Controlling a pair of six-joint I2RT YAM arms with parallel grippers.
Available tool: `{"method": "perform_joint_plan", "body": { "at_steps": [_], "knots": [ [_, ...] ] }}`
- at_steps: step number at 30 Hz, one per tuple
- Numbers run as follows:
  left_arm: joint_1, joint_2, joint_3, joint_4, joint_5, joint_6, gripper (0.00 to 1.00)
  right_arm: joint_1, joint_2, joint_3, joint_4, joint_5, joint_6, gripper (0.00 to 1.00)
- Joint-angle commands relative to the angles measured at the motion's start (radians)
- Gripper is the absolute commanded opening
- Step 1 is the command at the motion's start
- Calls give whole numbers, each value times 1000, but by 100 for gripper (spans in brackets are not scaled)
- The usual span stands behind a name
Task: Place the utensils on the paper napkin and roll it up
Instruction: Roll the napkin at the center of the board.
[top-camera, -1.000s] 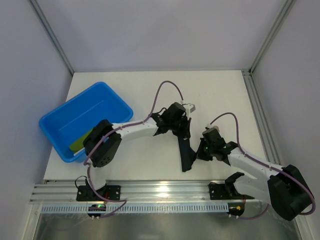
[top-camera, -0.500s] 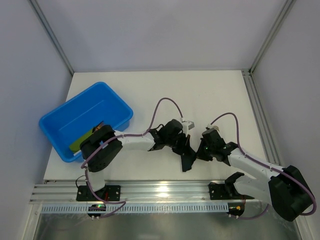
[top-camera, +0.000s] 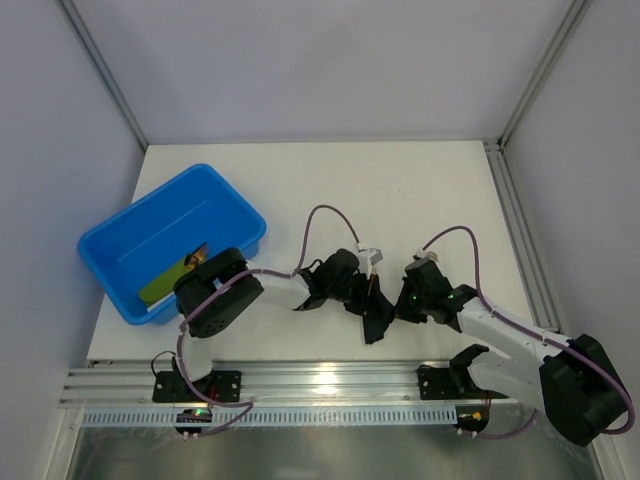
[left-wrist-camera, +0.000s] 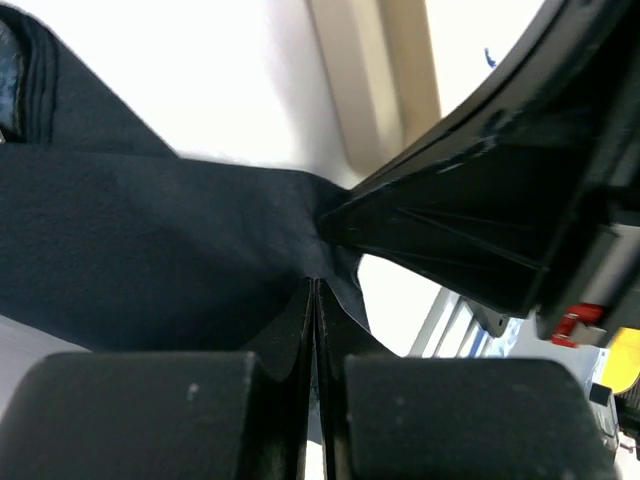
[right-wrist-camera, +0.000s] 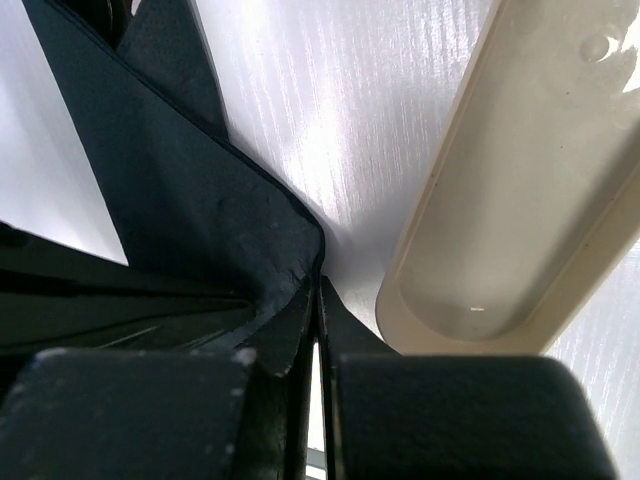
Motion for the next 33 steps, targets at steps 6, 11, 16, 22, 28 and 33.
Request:
{"method": "perform_joint_plan", "body": {
  "at_steps": [6, 11, 16, 22, 28, 33],
  "knots": [
    [4, 14, -39, 4, -78, -1, 0, 10, 23, 7, -49, 42, -36, 4],
    [3, -26, -65, 13, -78, 19, 0, 10, 29, 9, -48, 42, -37, 4],
    [3, -81, -55, 22, -43, 19, 0, 11, 29, 13, -54, 50, -42, 4],
    [-8, -99, -76, 73, -21, -22, 0, 16, 40, 10, -46, 46, -41, 4],
    [-72, -72, -87, 107, -31, -42, 0, 20, 54, 7, -29, 42, -42, 4],
    [-88, -33, -139, 154, -41, -83, 0, 23, 51, 12, -34, 42, -41, 4]
  ]
}}
